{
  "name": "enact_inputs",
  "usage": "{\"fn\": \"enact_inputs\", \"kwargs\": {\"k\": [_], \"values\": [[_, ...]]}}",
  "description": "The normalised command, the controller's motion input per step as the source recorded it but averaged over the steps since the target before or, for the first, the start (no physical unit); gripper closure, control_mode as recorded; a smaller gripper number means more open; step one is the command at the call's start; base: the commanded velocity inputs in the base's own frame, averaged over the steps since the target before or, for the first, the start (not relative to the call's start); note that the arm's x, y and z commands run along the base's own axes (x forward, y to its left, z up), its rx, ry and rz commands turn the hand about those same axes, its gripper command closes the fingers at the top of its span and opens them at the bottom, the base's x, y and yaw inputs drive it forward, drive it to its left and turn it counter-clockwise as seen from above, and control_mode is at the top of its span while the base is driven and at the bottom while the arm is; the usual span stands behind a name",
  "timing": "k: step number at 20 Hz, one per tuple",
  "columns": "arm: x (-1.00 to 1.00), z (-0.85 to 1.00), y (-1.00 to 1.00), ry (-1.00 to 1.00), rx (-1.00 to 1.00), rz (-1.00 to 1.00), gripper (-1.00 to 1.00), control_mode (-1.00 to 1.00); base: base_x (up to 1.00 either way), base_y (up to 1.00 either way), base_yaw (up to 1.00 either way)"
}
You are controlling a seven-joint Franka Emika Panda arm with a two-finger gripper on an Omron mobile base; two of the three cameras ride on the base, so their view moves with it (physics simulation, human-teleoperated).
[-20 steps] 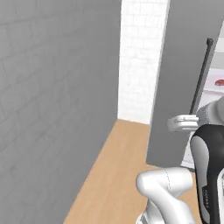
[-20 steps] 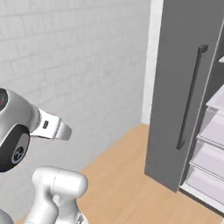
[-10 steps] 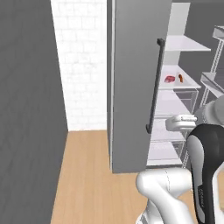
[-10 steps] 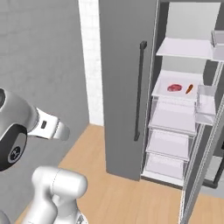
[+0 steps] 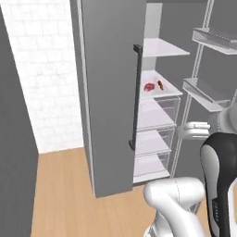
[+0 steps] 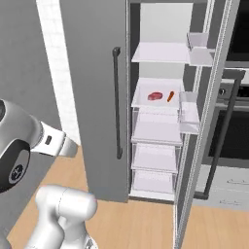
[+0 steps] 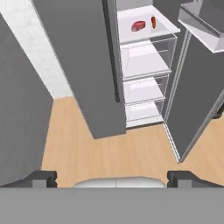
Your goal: Place one carrot and one steak in each tupperware on the nearby counter, to pack two identical lunches.
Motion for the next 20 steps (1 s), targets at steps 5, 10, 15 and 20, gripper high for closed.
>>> {"fn": "enact_inputs", "kwargs": {"k": [5, 10, 15, 20], "values": [[0.00, 0.00, 0.00, 0.00, 0.00, 0.00, -1.00, 1.00, 0.76, -0.01, -0.30], [0.00, 0.00, 0.00, 0.00, 0.00, 0.00, -1.00, 1.00, 0.76, 0.00, -0.20], [0.00, 0.00, 0.00, 0.00, 0.00, 0.00, -1.00, 1.00, 0.70, -0.10, -0.21], [0.00, 0.00, 0.00, 0.00, 0.00, 0.00, -1.00, 1.00, 0.65, -0.11, -0.20]]}}
